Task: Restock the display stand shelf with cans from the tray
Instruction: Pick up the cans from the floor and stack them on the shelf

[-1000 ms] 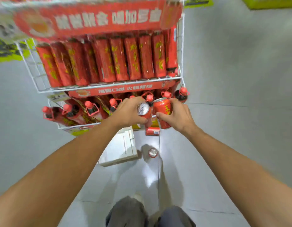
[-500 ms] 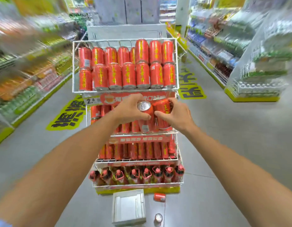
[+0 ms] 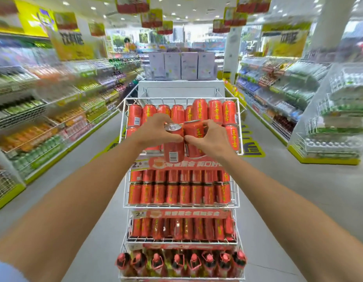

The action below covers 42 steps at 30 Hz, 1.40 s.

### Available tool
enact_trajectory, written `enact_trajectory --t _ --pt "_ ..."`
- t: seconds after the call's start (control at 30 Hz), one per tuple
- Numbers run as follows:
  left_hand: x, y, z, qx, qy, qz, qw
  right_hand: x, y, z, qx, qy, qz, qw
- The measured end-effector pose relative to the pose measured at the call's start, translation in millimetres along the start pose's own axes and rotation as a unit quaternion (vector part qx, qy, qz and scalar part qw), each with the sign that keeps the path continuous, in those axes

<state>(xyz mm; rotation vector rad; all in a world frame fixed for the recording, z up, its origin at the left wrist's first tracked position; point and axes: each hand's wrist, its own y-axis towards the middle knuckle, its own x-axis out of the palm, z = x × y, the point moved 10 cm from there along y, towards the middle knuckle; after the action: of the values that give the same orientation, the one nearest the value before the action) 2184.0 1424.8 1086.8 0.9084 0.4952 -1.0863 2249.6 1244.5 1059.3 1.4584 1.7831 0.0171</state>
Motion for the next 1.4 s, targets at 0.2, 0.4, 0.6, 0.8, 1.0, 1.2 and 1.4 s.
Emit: enact_trajectory --t 0.2,0.4,0.6,0.8,1.0,1.2,1.4 --pt "-39 75 -27 -0.023 -0.03 0.034 0.999 12 74 -23 0.014 -0.035 0.048 0.998" --pt "-46 123 -40 -0.029 -0.062 0.033 0.997 24 123 -17 0.05 -0.039 0.07 0.996" --pt "-45 157 -54 -0.042 -0.037 0.03 0.998 39 156 -9 0.061 -0.052 0.068 0.994" --pt "-35 171 -81 -0.079 -0.008 0.037 0.996 60 169 -1 0.053 -0.087 0.045 0.994" --pt "-30 176 -90 -0.102 -0.002 0.072 0.992 69 179 6 0.029 -0.111 0.024 0.993" --pt "-22 180 -96 -0.108 -0.045 0.062 0.991 75 186 2 -0.003 -0.144 -0.003 0.99" --pt "-21 181 -108 -0.12 -0.113 0.029 0.986 75 190 -1 -0.021 -0.183 -0.005 0.983"
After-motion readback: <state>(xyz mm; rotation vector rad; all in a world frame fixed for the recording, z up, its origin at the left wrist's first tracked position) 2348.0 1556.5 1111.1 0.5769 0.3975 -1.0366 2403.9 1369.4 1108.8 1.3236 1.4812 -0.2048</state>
